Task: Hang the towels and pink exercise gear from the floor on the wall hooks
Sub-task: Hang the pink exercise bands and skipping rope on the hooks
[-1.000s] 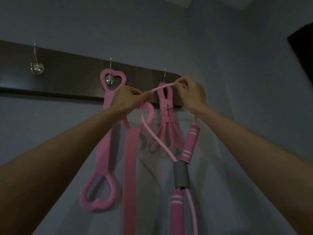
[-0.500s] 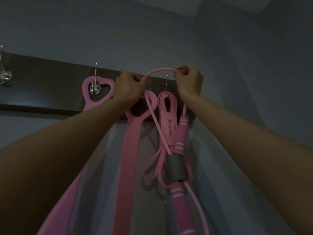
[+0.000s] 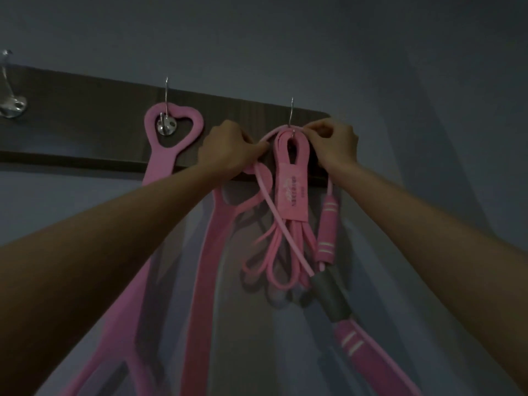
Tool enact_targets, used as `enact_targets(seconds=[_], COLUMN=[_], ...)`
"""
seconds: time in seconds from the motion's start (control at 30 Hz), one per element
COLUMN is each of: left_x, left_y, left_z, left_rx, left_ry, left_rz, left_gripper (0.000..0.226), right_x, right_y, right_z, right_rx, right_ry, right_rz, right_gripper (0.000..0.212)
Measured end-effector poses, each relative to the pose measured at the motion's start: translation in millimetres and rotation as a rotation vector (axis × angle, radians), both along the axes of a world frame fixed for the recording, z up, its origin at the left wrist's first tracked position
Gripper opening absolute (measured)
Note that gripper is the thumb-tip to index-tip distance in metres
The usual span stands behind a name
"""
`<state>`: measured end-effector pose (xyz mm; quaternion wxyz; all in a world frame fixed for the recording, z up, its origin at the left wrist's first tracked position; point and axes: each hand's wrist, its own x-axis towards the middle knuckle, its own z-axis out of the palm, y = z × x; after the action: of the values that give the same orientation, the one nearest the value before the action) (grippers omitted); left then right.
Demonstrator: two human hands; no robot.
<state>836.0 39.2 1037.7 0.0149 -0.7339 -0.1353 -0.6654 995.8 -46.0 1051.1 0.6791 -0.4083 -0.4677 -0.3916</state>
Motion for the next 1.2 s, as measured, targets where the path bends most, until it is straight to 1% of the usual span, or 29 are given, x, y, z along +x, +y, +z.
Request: enact_targets(seconds=[0.1,0.2,0.27,0.33,0.4,0.47,0.57,0.7,0.77,0.8,0.87,0.93,1.0,1.1,1.2], left_x=[0.4,-2.2,-3.6,-5.7,-10.3,-16.0,-21.9,-23.9,-25.0,-25.6,-26.7,-27.3,-26.9,-26.3,-26.6], left_y=[-4.2,-8.2,-6.0,-2.1,2.6,4.4,1.4,-2.5,-3.3,-3.9,-5.1,-5.2,-4.4,0.4,6.2], left_z=[-16.3,-33.1,-47.2,-63.9,-79.9,-91.2,-100.3,-104.5,-105.6,-106.0,-107.2,-107.1,-105.4,-100.5,-96.1], left_rx=[-0.032,-0.087,-0.114,-0.154,-0.203,-0.239,-0.275,-0.287,-0.287,-0.289,-0.291,-0.296,-0.319,-0.338,-0.328], left_ry=[0.05,0.12,0.204,0.258,0.238,0.207,0.227,0.226,0.214,0.215,0.218,0.208,0.202,0.197,0.227], left_rz=[-0.012,-0.047,-0.065,-0.101,-0.182,-0.244,-0.254,-0.28,-0.297,-0.293,-0.278,-0.304,-0.349,-0.376,-0.364], left_gripper=[0.026,0.02,0.018,0.016,0.02,0.019,0.016,0.017,0.018,0.019,0.021,0.02,0.019,0.02,0.019], right_x=[-3.2,-6.8,-8.1,-8.7,-10.2,-14.5,-23.0,-29.8,-28.1,-27.4,-27.9,-28.8,-30.0,-30.6,-30.8], right_y=[-2.7,-4.1,-6.3,-9.7,-14.7,-19.5,-23.9,-30.3,-27.2,-25.7,-25.0,-26.1,-26.4,-22.2,-16.1], right_z=[-24.6,-49.6,-68.0,-84.8,-98.0,-106.5,-118.2,-131.2,-128.7,-126.2,-123.3,-123.1,-123.8,-122.6,-121.1], right_rx=[-0.048,-0.059,-0.093,-0.171,-0.253,-0.328,-0.449,-0.646,-0.661,-0.644,-0.635,-0.656,-0.646,-0.627,-0.605], right_ry=[-0.058,-0.111,-0.086,-0.046,-0.038,-0.037,-0.014,0.033,0.109,0.157,0.208,0.197,0.182,0.183,0.194], right_rz=[-0.005,-0.067,-0.1,-0.16,-0.19,-0.216,-0.222,-0.302,-0.273,-0.224,-0.109,-0.039,-0.027,-0.007,0.091], right_gripper=[0.022,0.024,0.02,0.018,0.017,0.021,0.028,0.039,0.042,0.043,0.039,0.031,0.028,0.029,0.032])
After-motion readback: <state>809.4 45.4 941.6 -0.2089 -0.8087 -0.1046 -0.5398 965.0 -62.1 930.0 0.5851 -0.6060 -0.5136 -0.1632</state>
